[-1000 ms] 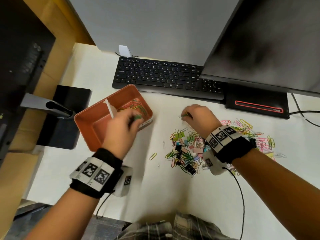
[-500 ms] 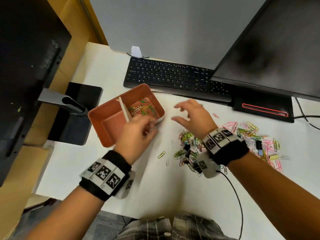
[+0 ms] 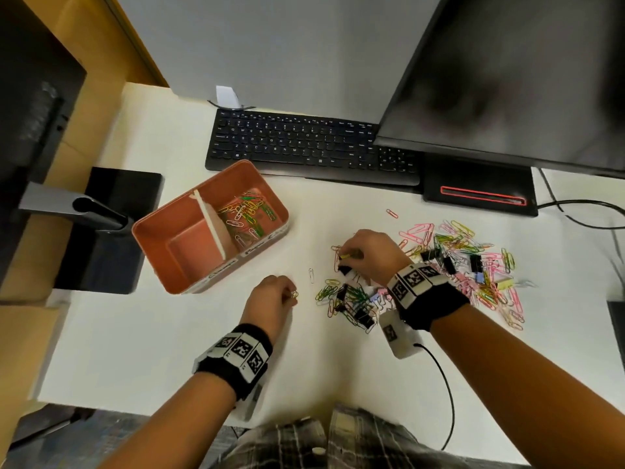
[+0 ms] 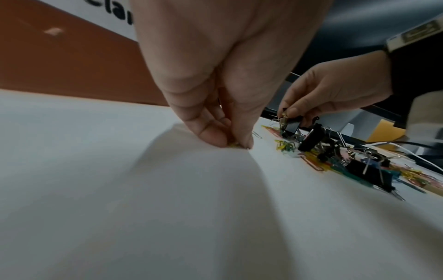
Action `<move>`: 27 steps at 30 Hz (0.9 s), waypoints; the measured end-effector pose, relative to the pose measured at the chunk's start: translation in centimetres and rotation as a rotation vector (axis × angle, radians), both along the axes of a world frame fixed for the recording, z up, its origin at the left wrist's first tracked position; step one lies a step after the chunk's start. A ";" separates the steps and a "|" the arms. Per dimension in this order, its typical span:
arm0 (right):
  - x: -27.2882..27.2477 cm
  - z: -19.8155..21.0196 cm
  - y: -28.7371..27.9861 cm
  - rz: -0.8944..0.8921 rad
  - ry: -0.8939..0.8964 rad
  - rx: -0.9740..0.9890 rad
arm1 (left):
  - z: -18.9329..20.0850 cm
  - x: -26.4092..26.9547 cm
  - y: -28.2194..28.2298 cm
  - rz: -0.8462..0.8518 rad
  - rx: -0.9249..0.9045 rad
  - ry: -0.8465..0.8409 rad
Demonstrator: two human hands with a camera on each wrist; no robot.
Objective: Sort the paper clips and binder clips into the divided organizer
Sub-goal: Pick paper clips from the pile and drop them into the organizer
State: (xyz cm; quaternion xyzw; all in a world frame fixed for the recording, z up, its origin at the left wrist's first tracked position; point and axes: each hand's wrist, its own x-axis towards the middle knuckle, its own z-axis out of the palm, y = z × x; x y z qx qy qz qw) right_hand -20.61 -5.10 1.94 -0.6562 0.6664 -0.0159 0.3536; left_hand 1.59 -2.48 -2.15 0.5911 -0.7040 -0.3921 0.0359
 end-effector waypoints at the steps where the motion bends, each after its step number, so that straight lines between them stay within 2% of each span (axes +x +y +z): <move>1: -0.6 0.2 0.0 -0.049 -0.023 -0.024 | 0.0 0.0 -0.1 0.013 -0.001 0.010; 6: -3.8 1.6 -0.5 -0.287 -0.112 -0.184 | -0.1 -0.3 0.0 -0.003 -0.021 -0.035; 11: -5.9 1.2 -1.5 -0.380 -0.088 -0.229 | 0.0 -0.7 -0.1 -0.042 -0.018 -0.048; 15: -6.6 0.2 -1.5 -0.313 -0.115 -0.106 | 0.4 -1.9 -1.0 -0.023 -0.104 0.046; 17: -6.9 -0.4 -1.2 -0.299 -0.128 -0.072 | 0.6 -2.7 -1.4 0.008 -0.093 0.070; 20: -7.7 -0.9 -1.1 -0.301 -0.047 -0.127 | 0.8 -3.6 -1.7 0.124 -0.004 0.101; 25: -7.4 -1.2 -1.2 -0.042 0.073 0.068 | 0.6 -4.6 -1.6 0.193 0.056 0.043; 27: -6.7 -1.4 -1.2 -0.028 0.093 0.068 | 0.4 -4.9 -1.7 0.187 0.025 0.018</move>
